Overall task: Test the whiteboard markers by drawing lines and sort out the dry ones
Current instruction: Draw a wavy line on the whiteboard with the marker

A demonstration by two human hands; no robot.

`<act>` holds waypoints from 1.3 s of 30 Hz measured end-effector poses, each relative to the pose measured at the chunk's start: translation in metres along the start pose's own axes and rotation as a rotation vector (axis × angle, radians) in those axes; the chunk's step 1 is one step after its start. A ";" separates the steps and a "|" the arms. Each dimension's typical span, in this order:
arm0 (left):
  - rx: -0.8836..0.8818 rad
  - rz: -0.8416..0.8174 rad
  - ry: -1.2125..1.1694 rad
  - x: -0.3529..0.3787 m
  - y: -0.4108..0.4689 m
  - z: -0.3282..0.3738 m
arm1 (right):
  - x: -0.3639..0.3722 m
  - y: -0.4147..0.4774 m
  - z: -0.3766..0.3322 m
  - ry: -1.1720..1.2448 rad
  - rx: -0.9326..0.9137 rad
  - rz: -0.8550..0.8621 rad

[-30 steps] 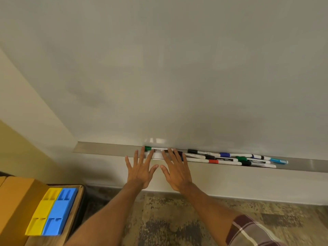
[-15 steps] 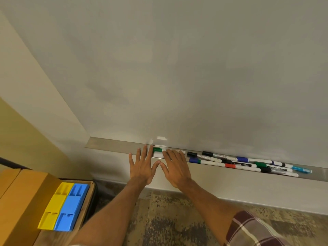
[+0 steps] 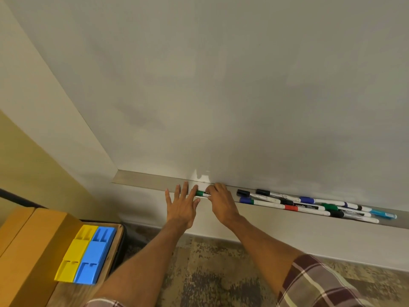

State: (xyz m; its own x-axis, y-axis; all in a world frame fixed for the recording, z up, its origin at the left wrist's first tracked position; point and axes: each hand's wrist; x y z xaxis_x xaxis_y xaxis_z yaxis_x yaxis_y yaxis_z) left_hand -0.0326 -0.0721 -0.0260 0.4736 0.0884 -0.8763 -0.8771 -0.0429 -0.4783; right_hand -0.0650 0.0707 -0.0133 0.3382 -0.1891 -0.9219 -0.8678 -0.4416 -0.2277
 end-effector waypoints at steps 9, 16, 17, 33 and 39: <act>0.203 0.161 0.027 -0.024 -0.018 0.020 | -0.016 -0.028 0.018 -0.070 -0.134 0.065; 0.357 0.289 0.128 -0.036 -0.028 0.058 | -0.045 -0.047 0.041 -0.112 -0.135 0.023; 0.378 0.305 0.150 -0.039 -0.029 0.062 | -0.048 -0.051 0.046 -0.129 -0.140 0.019; 0.487 0.573 0.191 -0.064 -0.043 0.137 | -0.115 -0.139 0.115 0.102 0.017 0.217; 0.506 0.703 0.140 -0.091 -0.058 0.179 | -0.156 -0.156 0.135 0.174 -0.021 0.334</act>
State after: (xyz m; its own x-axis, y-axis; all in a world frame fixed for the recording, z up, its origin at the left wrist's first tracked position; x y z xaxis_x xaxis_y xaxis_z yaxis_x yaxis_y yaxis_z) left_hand -0.0393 0.1007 0.0916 -0.2133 0.0830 -0.9735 -0.8839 0.4080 0.2285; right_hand -0.0313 0.2879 0.1241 0.0962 -0.4712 -0.8768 -0.9336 -0.3483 0.0847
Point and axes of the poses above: each hand's wrist, its own y-axis towards the middle knuckle, its own x-axis out of the palm, z = x × y, and after that the axes turned 14 degrees about -z, right-handed
